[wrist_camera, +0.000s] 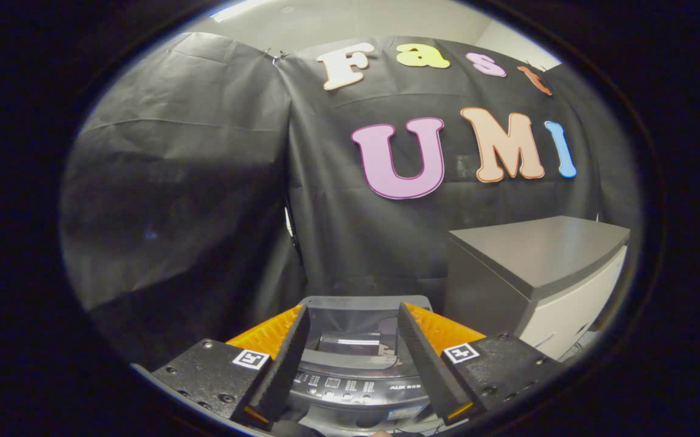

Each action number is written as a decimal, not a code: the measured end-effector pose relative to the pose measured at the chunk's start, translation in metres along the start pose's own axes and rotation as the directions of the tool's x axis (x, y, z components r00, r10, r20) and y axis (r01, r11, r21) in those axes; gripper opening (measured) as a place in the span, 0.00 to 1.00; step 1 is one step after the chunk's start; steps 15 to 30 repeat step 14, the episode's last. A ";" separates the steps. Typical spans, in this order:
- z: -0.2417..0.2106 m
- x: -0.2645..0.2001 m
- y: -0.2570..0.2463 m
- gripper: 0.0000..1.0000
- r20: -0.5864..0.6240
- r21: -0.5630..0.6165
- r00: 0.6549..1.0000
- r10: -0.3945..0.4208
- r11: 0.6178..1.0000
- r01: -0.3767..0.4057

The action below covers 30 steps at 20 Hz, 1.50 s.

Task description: Put the clothes into the washing machine and then close the washing machine lid.

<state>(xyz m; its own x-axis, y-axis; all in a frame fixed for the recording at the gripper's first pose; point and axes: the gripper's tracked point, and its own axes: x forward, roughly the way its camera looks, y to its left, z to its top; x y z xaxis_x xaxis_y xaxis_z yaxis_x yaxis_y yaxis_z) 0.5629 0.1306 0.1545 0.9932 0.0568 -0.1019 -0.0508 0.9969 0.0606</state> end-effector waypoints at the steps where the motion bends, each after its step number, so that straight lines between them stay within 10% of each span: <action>1: -0.003 -0.009 -0.003 0.90 0.007 0.010 1.000 0.001 1.000 -0.001; 14: -0.009 -0.111 -0.024 0.89 0.104 -0.022 0.993 0.046 0.999 -0.044; 30: -0.009 -0.111 -0.024 0.89 0.104 -0.022 0.993 0.046 0.999 -0.044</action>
